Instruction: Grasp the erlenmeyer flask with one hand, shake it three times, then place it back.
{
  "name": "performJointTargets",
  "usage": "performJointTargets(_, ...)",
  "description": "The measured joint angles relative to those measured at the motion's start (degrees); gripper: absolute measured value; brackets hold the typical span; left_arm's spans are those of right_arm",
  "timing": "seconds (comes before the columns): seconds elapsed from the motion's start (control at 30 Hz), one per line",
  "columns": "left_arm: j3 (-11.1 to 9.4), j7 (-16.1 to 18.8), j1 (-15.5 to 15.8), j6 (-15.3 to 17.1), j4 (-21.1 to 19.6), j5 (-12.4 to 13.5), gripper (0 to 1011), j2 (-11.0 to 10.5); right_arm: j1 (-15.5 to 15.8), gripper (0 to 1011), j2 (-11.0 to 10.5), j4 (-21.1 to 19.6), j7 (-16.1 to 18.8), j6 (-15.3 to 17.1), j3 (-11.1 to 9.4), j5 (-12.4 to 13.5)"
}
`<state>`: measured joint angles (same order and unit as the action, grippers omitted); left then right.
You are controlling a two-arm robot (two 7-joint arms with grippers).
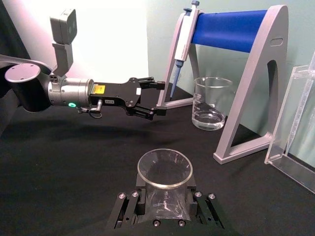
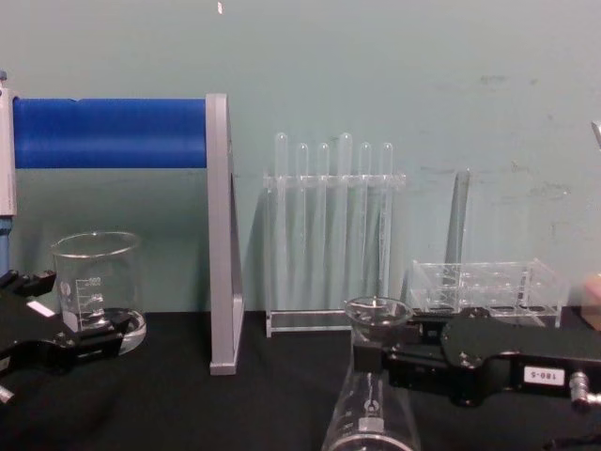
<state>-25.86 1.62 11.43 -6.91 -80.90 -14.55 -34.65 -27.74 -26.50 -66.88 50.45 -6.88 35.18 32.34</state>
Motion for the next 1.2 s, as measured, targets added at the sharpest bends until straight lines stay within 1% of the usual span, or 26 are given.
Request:
performJointTargets(0.57, 0.00, 0.00, 0.00, 0.00, 0.00, 0.00, 1001, 0.00, 0.00, 448, -0.01, -0.01, 0.00, 0.05, 0.00, 0.00)
performJointTargets(0.7, 0.00, 0.00, 0.00, 0.00, 0.00, 0.00, 1001, 0.00, 0.73, 447, -0.34, -1.43, -1.61, 2.04, -0.43, 0.57)
performJointTargets(0.83, 0.00, 0.00, 0.00, 0.00, 0.00, 0.00, 1001, 0.00, 1.95, 448, -0.88, -4.27, -3.84, 4.27, -1.02, 1.17)
performJointTargets(0.93, 0.00, 0.00, 0.00, 0.00, 0.00, 0.00, 1001, 0.00, 3.66, 447, -1.73, -8.92, -7.49, 6.40, -2.03, 1.68)
performJointTargets(1.07, 0.00, 0.00, 0.00, 0.00, 0.00, 0.00, 1001, 0.00, 5.19, 448, -2.54, -12.94, -10.65, 7.58, -2.93, 1.77)
performJointTargets(1.1, 0.00, 0.00, 0.00, 0.00, 0.00, 0.00, 1001, 0.00, 6.04, 448, -2.93, -15.01, -12.43, 8.06, -3.48, 1.69)
performJointTargets(1.17, 0.00, 0.00, 0.00, 0.00, 0.00, 0.00, 1001, 0.00, 7.07, 447, -3.36, -17.25, -14.47, 8.52, -4.15, 1.51)
performJointTargets(1.2, 0.00, 0.00, 0.00, 0.00, 0.00, 0.00, 1001, 0.00, 8.01, 447, -3.72, -19.15, -16.29, 8.91, -4.81, 1.37)
